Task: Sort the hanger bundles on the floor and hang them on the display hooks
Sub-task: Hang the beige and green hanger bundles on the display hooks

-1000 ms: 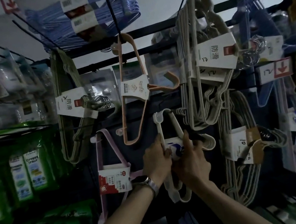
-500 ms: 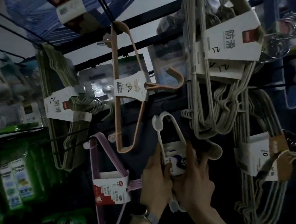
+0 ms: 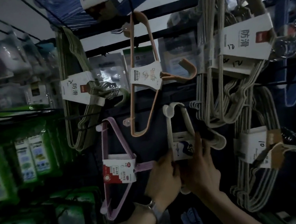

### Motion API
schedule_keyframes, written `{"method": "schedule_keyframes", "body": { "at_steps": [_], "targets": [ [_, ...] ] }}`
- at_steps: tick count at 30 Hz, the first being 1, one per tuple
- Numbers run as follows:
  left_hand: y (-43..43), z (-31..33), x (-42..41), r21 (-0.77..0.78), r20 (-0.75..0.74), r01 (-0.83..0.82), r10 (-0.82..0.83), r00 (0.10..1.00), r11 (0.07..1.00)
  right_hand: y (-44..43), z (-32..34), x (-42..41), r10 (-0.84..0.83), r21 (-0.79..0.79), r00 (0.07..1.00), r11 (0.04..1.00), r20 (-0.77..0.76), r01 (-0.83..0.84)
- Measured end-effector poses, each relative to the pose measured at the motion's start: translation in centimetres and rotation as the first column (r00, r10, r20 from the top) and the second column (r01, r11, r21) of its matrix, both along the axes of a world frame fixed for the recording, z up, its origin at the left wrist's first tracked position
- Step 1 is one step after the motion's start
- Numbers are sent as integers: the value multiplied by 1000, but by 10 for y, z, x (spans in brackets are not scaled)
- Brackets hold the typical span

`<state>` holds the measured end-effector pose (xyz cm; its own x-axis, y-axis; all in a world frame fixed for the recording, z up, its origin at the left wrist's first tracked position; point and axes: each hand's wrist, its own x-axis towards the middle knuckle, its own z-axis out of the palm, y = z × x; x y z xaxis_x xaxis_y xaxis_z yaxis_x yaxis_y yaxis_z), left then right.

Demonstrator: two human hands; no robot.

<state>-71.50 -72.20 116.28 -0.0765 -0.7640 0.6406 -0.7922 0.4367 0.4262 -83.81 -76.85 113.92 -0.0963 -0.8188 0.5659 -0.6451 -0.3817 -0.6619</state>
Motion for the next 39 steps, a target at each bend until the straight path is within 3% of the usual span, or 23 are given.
{"method": "schedule_keyframes", "body": {
  "at_steps": [5, 9, 12, 16, 21, 28, 32, 39],
  "targets": [
    [43, -12, 26, 148, 165, -57, 32, 986, 987, 38, -18, -19, 5, 105, 952, 994, -305, 28],
    [106, -33, 55, 295, 198, -159, 103, 975, 942, 111, -37, -3, 72, 143, 912, 990, -405, -15],
    [163, -58, 85, 332, 204, -169, 105, 973, 928, 172, -48, 27, 219, 242, 856, 963, -468, -114],
    [249, -106, 123, 393, 184, -217, 155, 971, 894, 252, -91, 65, 325, 242, 815, 942, -480, -233],
    [348, -210, 173, 576, 164, -240, 178, 970, 781, 339, -162, 103, 494, 403, 671, 863, -552, -304],
    [473, -333, 208, 709, 164, -351, 341, 926, 612, 423, -259, 146, 686, 644, 461, 714, -563, -274],
    [531, -379, 219, 759, 165, -408, 457, 874, 506, 455, -298, 173, 773, 731, 401, 616, -492, -292],
    [574, -424, 215, 934, 114, -275, 540, 834, 228, 483, -363, 192, 862, 848, 300, 479, -407, -226]
  ]
}}
